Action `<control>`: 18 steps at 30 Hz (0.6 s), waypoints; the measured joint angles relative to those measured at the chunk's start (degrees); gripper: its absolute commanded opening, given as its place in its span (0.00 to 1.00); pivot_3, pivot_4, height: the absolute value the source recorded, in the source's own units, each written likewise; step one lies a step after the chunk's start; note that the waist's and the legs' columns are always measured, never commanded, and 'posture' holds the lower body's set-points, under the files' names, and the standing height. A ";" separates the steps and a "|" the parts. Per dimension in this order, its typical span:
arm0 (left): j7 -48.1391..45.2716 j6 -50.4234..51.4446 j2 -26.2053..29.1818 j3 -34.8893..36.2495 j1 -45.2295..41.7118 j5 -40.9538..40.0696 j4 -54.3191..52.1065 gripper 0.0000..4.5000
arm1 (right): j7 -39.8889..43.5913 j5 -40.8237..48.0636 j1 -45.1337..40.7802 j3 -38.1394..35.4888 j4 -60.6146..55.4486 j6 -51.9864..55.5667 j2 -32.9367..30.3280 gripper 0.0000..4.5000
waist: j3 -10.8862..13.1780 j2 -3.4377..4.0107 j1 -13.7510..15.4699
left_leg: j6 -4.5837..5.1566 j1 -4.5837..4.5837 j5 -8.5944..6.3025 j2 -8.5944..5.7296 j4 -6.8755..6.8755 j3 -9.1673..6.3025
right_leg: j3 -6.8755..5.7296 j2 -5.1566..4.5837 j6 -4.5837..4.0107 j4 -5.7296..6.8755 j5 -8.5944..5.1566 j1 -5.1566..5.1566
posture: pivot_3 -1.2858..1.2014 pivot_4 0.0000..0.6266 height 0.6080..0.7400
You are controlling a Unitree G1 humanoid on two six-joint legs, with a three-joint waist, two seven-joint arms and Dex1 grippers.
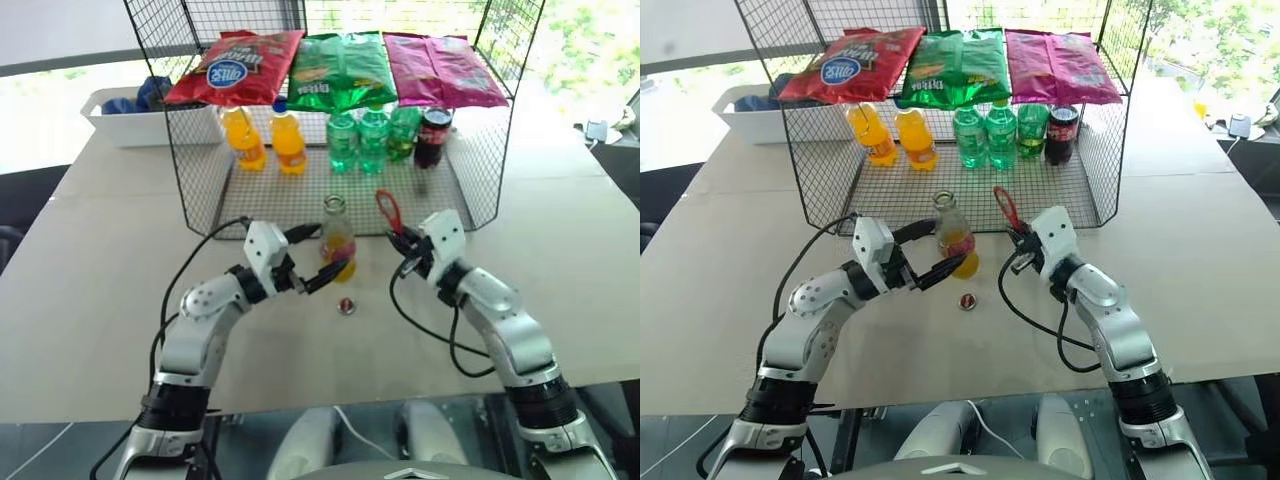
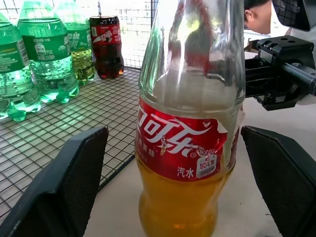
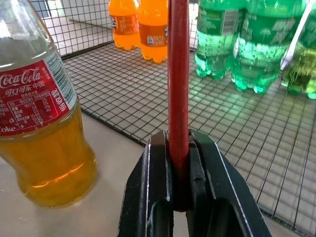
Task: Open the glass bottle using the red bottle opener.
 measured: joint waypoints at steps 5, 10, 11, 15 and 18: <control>-0.82 0.03 2.00 0.21 3.13 0.08 -1.15 1.00 | 2.59 9.59 4.04 -1.17 -7.95 17.78 -5.71 0.36 | 0.01 0.01 0.01 | 0.01 -0.04 -0.01 0.01 -0.02 -0.01 | 0.00 -0.11 0.00 -0.03 0.00 0.01 | 0.52 0.24 1.00; -2.12 0.67 4.47 0.48 8.06 -0.44 -3.52 1.00 | 1.57 12.05 5.91 -2.88 -10.95 23.06 -7.02 0.93 | 0.01 0.02 -0.05 | 0.00 -0.02 0.00 0.06 -0.01 0.01 | -0.01 -0.12 0.01 0.00 0.00 0.01 | 0.52 0.24 1.00; -2.18 0.68 4.75 0.64 8.65 -0.51 -3.85 1.00 | 1.37 12.05 6.03 -3.06 -11.09 23.05 -7.01 0.99 | 0.01 0.02 -0.04 | 0.00 -0.02 -0.01 0.06 -0.01 0.01 | -0.02 -0.11 0.01 0.00 0.00 0.01 | 0.52 0.24 1.00; -2.05 0.54 6.88 3.46 12.43 -0.77 -4.71 1.00 | 0.56 7.30 8.77 -3.84 -11.60 16.39 -10.63 0.99 | 0.02 0.03 0.20 | 0.01 -0.03 -0.01 0.00 -0.01 0.00 | -0.07 -0.07 0.01 -0.03 0.00 -0.01 | 0.52 0.24 1.00; -1.71 -0.04 7.81 6.48 14.60 -1.00 -4.70 1.00 | 1.56 5.10 13.18 -5.04 -12.31 10.62 -12.67 0.99 | 0.02 0.03 0.32 | 0.01 -0.03 -0.01 0.01 -0.01 -0.01 | -0.07 -0.09 0.01 -0.04 0.00 0.00 | 0.52 0.24 1.00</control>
